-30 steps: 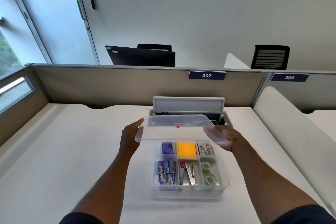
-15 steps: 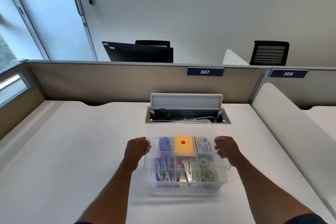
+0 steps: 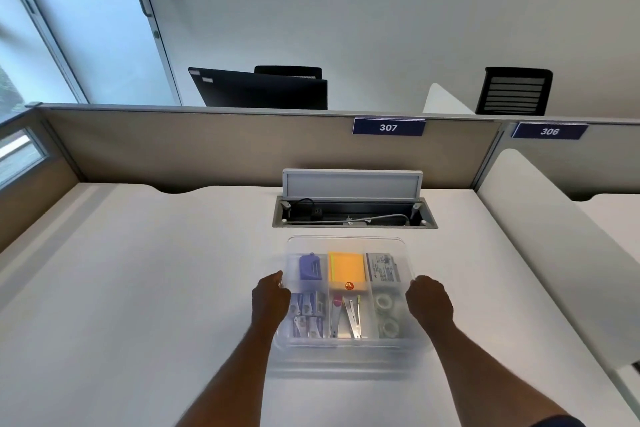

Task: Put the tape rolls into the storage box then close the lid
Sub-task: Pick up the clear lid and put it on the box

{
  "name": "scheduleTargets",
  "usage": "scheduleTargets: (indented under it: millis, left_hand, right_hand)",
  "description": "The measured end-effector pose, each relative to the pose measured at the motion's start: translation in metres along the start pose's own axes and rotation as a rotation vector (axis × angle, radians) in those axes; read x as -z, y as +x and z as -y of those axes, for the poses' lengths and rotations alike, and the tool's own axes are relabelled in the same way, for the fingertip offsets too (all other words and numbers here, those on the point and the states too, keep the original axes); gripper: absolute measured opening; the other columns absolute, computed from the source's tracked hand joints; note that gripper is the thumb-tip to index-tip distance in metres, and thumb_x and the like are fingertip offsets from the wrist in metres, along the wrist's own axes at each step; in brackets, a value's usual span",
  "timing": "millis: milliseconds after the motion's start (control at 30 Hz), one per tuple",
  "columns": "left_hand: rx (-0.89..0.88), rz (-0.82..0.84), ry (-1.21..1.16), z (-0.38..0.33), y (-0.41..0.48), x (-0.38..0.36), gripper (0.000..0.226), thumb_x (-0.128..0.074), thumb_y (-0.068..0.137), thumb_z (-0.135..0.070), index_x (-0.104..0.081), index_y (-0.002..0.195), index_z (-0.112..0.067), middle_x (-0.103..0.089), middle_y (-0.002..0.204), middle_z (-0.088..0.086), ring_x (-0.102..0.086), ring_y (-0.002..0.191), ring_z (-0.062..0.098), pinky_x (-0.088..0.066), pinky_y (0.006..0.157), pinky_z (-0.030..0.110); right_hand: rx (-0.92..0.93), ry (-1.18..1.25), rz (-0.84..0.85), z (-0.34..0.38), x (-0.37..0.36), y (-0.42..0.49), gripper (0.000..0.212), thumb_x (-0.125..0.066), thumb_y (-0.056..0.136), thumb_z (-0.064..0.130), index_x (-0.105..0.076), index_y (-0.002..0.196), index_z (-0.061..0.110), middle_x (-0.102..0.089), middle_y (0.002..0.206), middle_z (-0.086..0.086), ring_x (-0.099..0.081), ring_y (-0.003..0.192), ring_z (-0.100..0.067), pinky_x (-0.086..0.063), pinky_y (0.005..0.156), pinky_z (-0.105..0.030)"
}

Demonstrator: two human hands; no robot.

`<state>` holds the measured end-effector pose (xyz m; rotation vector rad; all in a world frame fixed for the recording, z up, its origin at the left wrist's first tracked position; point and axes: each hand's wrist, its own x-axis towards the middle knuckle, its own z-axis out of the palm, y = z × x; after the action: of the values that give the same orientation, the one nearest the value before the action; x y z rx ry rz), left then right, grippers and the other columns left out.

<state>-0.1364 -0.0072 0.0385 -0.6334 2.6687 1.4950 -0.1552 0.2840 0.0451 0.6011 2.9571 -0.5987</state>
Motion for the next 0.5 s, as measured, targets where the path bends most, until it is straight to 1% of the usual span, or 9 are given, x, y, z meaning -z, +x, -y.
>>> scheduleTargets:
  millis: [33,67,100,167,233,300,400,500]
  left_hand:
    - [0.019,-0.004,-0.007,0.001,-0.001,-0.002,0.032,-0.045,0.083,0.004,-0.064,0.109,0.001,-0.067,0.116,0.019,-0.057,0.114,0.039,-0.047,0.096,0.043]
    - [0.033,-0.009,0.004,0.002,-0.001,-0.003,0.038,-0.045,0.086,0.002,-0.060,0.121,0.001,-0.062,0.127,0.019,-0.055,0.120,0.037,-0.044,0.105,0.044]
    - [0.027,-0.010,0.021,0.003,-0.002,-0.005,0.040,-0.045,0.089,0.000,-0.056,0.128,0.000,-0.059,0.132,0.018,-0.054,0.122,0.036,-0.041,0.107,0.043]
    - [-0.006,-0.018,0.048,0.006,-0.004,-0.008,0.041,-0.043,0.095,-0.005,-0.052,0.135,-0.005,-0.057,0.136,0.017,-0.054,0.124,0.036,-0.040,0.107,0.040]
    - [-0.021,-0.029,0.034,0.008,-0.007,-0.012,0.041,-0.042,0.099,-0.009,-0.047,0.140,-0.009,-0.057,0.136,0.018,-0.055,0.123,0.036,-0.040,0.105,0.039]
    - [-0.030,-0.052,0.020,0.012,-0.012,-0.017,0.042,-0.040,0.101,-0.013,-0.043,0.143,-0.013,-0.060,0.132,0.018,-0.059,0.117,0.035,-0.043,0.102,0.040]
    - [-0.050,-0.089,0.024,0.015,-0.015,-0.022,0.042,-0.037,0.103,-0.017,-0.040,0.144,-0.017,-0.065,0.119,0.021,-0.064,0.103,0.032,-0.049,0.093,0.042]
    - [-0.020,-0.097,0.030,0.015,-0.011,-0.023,0.042,-0.036,0.103,-0.020,-0.040,0.145,-0.023,-0.065,0.113,0.019,-0.063,0.099,0.032,-0.049,0.089,0.042]
  right_hand:
    - [0.009,0.002,0.003,-0.001,-0.001,0.000,0.028,-0.036,0.096,0.015,-0.061,0.104,0.004,-0.062,0.104,-0.010,-0.061,0.109,-0.033,-0.052,0.089,-0.039]
    - [0.006,0.015,0.012,-0.001,-0.001,-0.001,0.029,-0.035,0.097,0.016,-0.060,0.107,0.006,-0.063,0.109,-0.009,-0.060,0.111,-0.033,-0.051,0.090,-0.038]
    - [-0.002,0.039,0.014,-0.002,-0.002,0.000,0.030,-0.035,0.097,0.017,-0.060,0.111,0.009,-0.063,0.115,-0.010,-0.059,0.112,-0.033,-0.049,0.091,-0.037]
    - [-0.036,0.150,0.016,-0.004,-0.002,0.001,0.030,-0.036,0.098,0.021,-0.061,0.113,0.013,-0.063,0.121,-0.013,-0.059,0.112,-0.036,-0.048,0.091,-0.038]
    - [-0.059,0.203,0.012,-0.006,-0.003,0.002,0.031,-0.035,0.097,0.026,-0.061,0.111,0.017,-0.064,0.118,-0.014,-0.059,0.108,-0.037,-0.047,0.090,-0.038]
    - [-0.035,0.196,0.017,-0.008,-0.006,0.002,0.030,-0.034,0.097,0.028,-0.060,0.109,0.018,-0.066,0.114,-0.014,-0.060,0.103,-0.037,-0.047,0.087,-0.037]
    - [-0.021,0.233,-0.001,-0.011,-0.011,0.003,0.027,-0.034,0.097,0.029,-0.059,0.101,0.020,-0.068,0.106,-0.014,-0.061,0.096,-0.038,-0.046,0.081,-0.036]
    - [-0.027,0.270,-0.028,-0.014,-0.017,0.007,0.026,-0.035,0.097,0.032,-0.056,0.090,0.018,-0.068,0.093,-0.015,-0.059,0.082,-0.037,-0.045,0.073,-0.035]
